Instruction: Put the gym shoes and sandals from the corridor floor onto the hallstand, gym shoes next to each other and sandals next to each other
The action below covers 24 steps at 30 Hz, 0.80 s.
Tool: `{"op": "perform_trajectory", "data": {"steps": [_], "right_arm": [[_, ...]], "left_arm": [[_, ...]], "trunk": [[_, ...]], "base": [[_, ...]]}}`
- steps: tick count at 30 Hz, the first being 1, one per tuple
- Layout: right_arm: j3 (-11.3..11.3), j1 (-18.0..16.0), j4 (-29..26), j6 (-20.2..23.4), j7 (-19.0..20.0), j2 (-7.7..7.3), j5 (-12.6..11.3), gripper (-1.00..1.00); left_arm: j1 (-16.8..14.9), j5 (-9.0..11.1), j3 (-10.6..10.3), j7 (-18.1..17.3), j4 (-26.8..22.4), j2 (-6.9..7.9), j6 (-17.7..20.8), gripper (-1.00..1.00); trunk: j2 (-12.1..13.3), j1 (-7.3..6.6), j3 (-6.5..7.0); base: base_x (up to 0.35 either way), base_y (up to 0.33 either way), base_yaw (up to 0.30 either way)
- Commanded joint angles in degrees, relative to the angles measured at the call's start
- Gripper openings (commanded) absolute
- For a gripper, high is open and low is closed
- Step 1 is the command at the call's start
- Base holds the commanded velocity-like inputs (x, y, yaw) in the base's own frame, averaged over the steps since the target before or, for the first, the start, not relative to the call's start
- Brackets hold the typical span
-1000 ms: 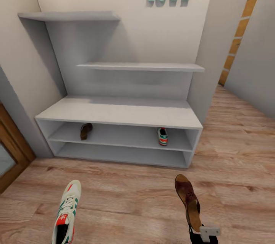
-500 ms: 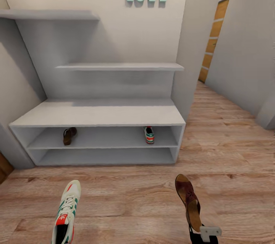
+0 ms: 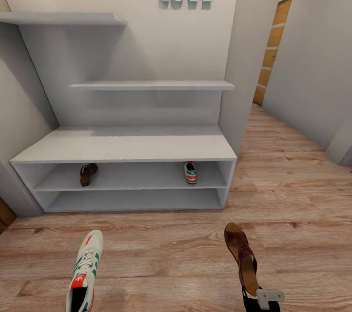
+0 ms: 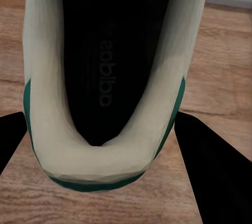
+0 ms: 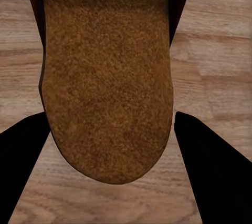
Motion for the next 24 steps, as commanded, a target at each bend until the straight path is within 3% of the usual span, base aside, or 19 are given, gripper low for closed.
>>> {"op": "perform_trajectory", "data": {"steps": [1, 24], "right_arm": [[0.06, -0.03, 0.03, -0.08, -0.47, 0.05, 0.44, -1.00], [0.01, -0.02, 0.09, -0.08, -0.47, 0.28, 0.44, -1.00]], "left_arm": [[-0.08, -0.55, 0.49, -0.25, 0.03, -0.03, -0.25, -1.00], [-0.07, -1.20, -0.20, -0.25, 0.03, -0.12, -0.18, -1.00]], "trunk": [[-0.02, -0.01, -0.05], [-0.02, -0.01, -0.05]], "base": [[0.000, 0.000, 0.000], [0.000, 0.000, 0.000]]}}
